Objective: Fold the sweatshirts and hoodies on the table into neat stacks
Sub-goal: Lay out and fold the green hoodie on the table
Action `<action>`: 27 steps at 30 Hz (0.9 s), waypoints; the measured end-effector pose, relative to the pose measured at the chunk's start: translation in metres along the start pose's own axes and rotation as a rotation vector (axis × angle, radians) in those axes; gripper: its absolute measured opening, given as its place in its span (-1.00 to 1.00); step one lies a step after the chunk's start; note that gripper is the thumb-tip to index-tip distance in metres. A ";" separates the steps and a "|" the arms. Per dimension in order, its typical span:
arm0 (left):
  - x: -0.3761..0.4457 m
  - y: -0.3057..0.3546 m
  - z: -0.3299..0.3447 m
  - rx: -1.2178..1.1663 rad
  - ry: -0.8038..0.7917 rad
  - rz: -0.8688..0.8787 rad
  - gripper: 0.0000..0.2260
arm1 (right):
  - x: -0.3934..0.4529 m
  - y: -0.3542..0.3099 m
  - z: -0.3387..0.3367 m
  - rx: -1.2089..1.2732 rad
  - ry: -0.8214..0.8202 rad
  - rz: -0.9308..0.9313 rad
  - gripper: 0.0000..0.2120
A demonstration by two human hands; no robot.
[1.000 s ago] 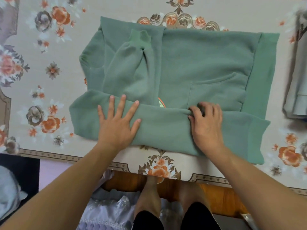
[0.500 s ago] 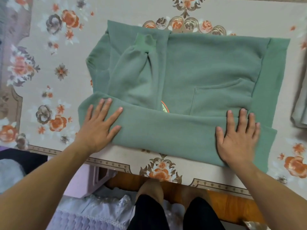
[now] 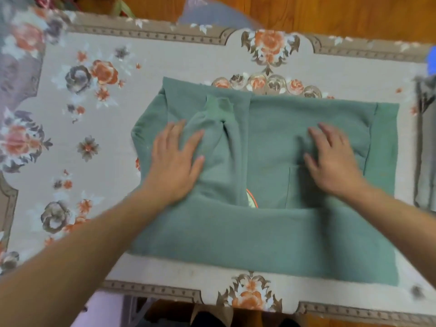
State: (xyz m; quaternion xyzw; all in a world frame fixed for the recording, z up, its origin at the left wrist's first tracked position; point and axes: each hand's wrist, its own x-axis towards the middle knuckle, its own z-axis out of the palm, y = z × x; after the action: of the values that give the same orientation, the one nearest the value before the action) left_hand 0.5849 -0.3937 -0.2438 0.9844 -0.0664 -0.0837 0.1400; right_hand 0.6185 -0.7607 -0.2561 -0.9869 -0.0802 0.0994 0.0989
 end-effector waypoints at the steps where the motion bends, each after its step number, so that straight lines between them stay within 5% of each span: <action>1: 0.041 -0.002 -0.004 0.016 -0.069 0.027 -0.45 | 0.037 0.002 -0.006 -0.010 -0.050 -0.012 -0.39; 4: 0.151 -0.004 -0.014 0.092 -0.314 0.112 -0.20 | 0.122 0.016 -0.021 -0.124 -0.204 -0.016 -0.26; 8: 0.200 -0.004 -0.013 0.322 -0.437 0.169 -0.02 | 0.149 0.029 -0.026 -0.261 -0.295 0.073 -0.26; 12: 0.196 0.003 -0.021 0.297 -0.443 0.052 -0.31 | 0.135 0.038 -0.041 -0.308 -0.341 0.103 -0.68; 16: 0.164 0.018 -0.058 0.314 -0.272 0.220 -0.80 | 0.105 0.044 -0.076 -0.335 -0.100 -0.071 -0.83; 19: 0.110 0.020 -0.091 0.291 -0.079 0.428 -0.82 | 0.056 0.040 -0.100 -0.238 -0.016 -0.161 -0.80; 27: -0.028 0.012 -0.067 0.286 -0.132 0.417 -0.79 | -0.077 0.026 -0.076 -0.190 -0.086 -0.374 -0.81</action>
State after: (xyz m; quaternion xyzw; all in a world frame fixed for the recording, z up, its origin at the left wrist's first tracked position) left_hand 0.5691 -0.3829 -0.1727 0.9517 -0.2879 -0.1069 0.0088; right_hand 0.5640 -0.8137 -0.1745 -0.9545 -0.2750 0.1136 0.0187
